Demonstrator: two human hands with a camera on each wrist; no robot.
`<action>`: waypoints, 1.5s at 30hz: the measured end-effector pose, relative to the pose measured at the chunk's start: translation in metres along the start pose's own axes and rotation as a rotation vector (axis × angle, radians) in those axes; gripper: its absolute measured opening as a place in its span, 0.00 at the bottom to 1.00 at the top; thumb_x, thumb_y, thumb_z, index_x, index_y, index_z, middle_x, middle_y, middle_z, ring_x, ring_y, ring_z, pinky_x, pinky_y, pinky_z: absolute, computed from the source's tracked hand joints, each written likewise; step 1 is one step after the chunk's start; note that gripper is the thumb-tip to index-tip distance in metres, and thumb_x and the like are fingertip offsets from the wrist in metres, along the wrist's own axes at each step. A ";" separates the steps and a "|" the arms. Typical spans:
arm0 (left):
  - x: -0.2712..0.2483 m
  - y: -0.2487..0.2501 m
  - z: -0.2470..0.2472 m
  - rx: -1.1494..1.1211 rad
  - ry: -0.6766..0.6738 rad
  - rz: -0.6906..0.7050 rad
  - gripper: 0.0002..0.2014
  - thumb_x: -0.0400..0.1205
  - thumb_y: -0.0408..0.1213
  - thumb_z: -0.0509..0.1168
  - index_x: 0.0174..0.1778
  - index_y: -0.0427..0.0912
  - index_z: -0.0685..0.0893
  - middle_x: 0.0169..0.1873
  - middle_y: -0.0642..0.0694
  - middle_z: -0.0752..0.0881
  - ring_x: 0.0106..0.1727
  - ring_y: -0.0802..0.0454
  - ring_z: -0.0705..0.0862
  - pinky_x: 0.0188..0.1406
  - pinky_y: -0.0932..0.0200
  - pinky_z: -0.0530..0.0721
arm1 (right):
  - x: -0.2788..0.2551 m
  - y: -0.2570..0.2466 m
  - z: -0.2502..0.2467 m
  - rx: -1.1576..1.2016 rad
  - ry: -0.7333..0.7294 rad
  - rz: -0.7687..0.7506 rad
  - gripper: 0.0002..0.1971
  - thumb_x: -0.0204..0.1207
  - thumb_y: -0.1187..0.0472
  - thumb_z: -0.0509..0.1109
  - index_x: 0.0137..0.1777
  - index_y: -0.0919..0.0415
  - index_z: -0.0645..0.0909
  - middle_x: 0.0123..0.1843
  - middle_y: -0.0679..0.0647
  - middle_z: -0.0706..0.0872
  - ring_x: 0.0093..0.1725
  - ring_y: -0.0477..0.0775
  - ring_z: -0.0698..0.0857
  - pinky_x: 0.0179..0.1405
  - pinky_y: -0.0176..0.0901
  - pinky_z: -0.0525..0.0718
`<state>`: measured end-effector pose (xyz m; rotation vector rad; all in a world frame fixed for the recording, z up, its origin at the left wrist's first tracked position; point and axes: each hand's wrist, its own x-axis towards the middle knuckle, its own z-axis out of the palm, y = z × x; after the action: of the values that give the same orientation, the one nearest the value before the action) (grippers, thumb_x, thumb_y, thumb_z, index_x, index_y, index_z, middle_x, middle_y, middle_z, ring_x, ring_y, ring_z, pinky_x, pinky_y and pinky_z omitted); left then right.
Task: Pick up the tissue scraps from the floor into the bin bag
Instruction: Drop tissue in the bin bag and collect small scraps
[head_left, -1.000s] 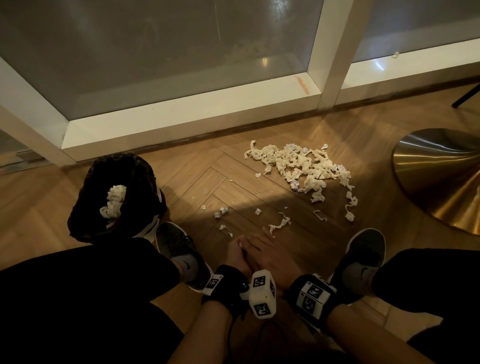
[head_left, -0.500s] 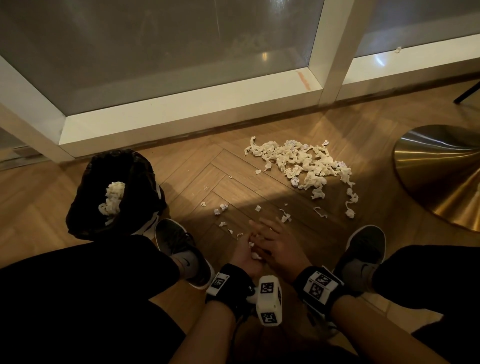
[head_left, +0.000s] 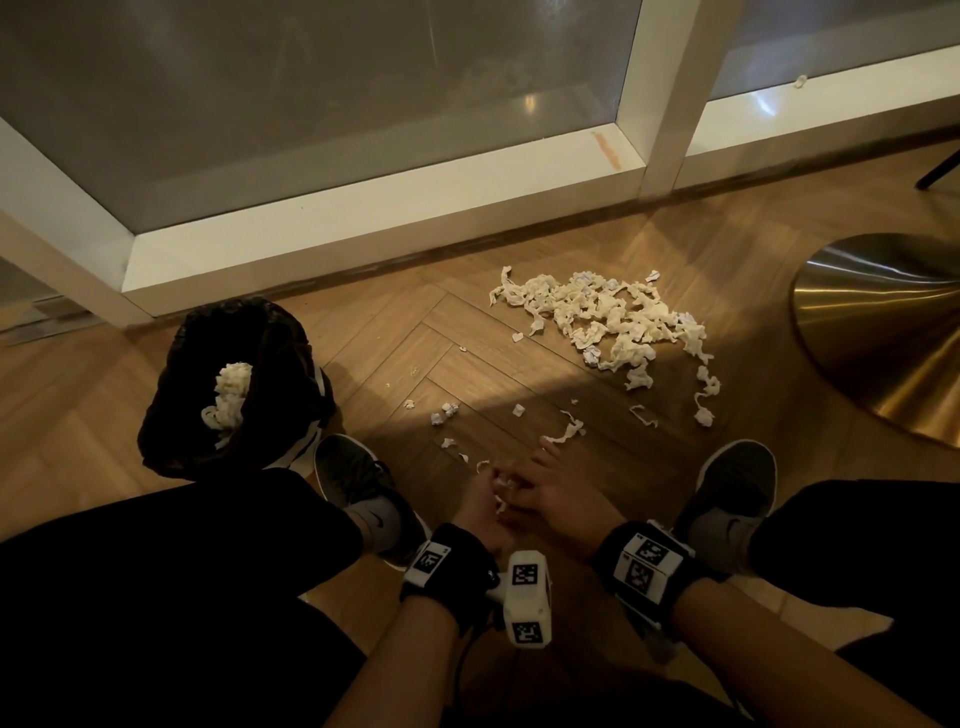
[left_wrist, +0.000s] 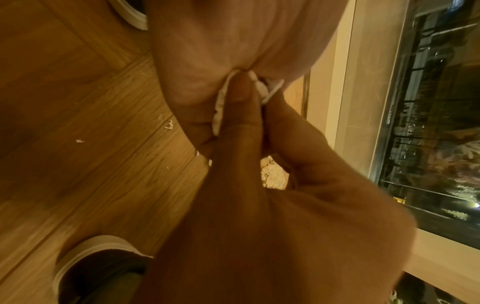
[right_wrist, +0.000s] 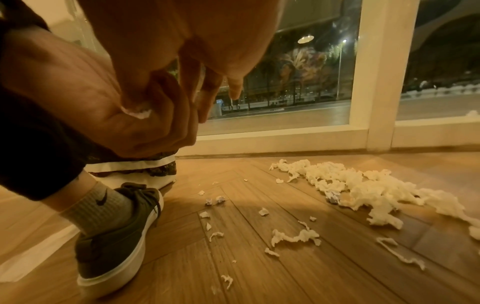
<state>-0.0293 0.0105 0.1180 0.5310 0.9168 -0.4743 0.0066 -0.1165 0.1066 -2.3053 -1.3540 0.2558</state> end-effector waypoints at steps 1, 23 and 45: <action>-0.002 -0.001 0.003 -0.018 -0.008 0.004 0.19 0.84 0.46 0.52 0.45 0.36 0.83 0.32 0.39 0.88 0.33 0.46 0.89 0.31 0.60 0.87 | 0.000 0.001 -0.002 0.002 0.040 -0.010 0.19 0.78 0.45 0.58 0.57 0.50 0.87 0.65 0.50 0.83 0.61 0.54 0.76 0.73 0.61 0.67; -0.003 -0.014 0.007 0.393 0.314 0.231 0.21 0.86 0.53 0.53 0.35 0.48 0.84 0.19 0.49 0.76 0.13 0.57 0.65 0.15 0.71 0.60 | 0.000 -0.011 -0.011 0.272 -0.001 0.337 0.06 0.72 0.51 0.73 0.49 0.45 0.87 0.62 0.43 0.74 0.60 0.43 0.72 0.59 0.40 0.78; -0.006 0.031 0.015 1.709 0.220 0.486 0.18 0.89 0.38 0.51 0.59 0.32 0.82 0.46 0.38 0.83 0.48 0.44 0.83 0.45 0.57 0.80 | 0.006 0.007 -0.022 0.605 -0.096 0.581 0.29 0.67 0.49 0.78 0.69 0.45 0.74 0.60 0.42 0.80 0.56 0.44 0.80 0.54 0.43 0.81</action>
<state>-0.0043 0.0262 0.1375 2.3220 0.3410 -0.6799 0.0233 -0.1205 0.1234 -2.0983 -0.4936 0.8372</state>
